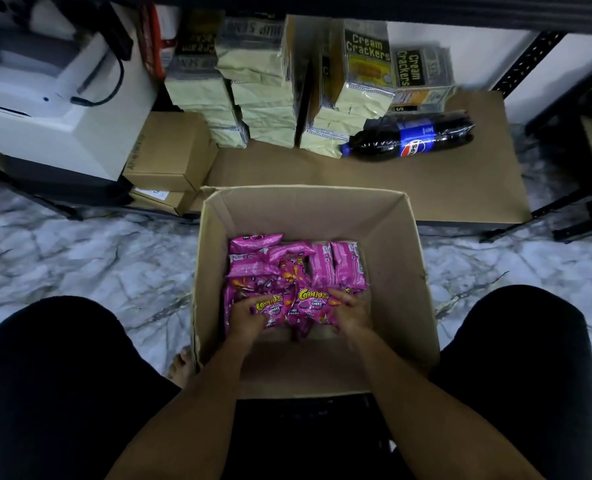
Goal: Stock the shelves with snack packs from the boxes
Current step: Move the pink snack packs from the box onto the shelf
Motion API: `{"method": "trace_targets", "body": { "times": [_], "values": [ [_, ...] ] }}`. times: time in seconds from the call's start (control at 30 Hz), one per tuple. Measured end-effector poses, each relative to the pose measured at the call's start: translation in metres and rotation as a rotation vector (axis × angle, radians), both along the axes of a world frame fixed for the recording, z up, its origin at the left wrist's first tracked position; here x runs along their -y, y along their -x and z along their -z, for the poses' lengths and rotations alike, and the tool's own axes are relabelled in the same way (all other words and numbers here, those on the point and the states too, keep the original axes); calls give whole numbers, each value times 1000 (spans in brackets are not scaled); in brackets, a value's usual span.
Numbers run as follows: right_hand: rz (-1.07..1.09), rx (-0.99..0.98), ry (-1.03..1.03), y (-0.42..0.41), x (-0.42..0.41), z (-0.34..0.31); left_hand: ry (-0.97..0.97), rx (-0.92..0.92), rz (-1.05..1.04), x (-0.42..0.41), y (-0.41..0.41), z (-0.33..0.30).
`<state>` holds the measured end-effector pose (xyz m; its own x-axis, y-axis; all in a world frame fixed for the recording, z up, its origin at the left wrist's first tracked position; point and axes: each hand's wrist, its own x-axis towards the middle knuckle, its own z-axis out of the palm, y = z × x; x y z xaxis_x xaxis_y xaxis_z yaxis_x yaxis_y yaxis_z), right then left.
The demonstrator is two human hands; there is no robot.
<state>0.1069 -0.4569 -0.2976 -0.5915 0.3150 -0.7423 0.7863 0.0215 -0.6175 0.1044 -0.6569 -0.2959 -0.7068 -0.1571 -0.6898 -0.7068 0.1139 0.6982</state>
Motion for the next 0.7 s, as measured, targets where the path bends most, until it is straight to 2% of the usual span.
{"method": "trace_targets", "body": {
  "times": [0.17, 0.33, 0.5, 0.7],
  "values": [
    [-28, 80, 26, -4, -17, -1, -20, 95, 53, -8, 4, -4],
    [28, 72, 96, 6, -41, -59, -142, 177, -19, -21, 4, -49],
    [-29, 33, 44, 18, -42, -155, -137, 138, -103, -8, -8, -149],
    [-51, 10, 39, 13, -27, -288, -93, 82, -51, 19, -13, -287]
  ]
}}
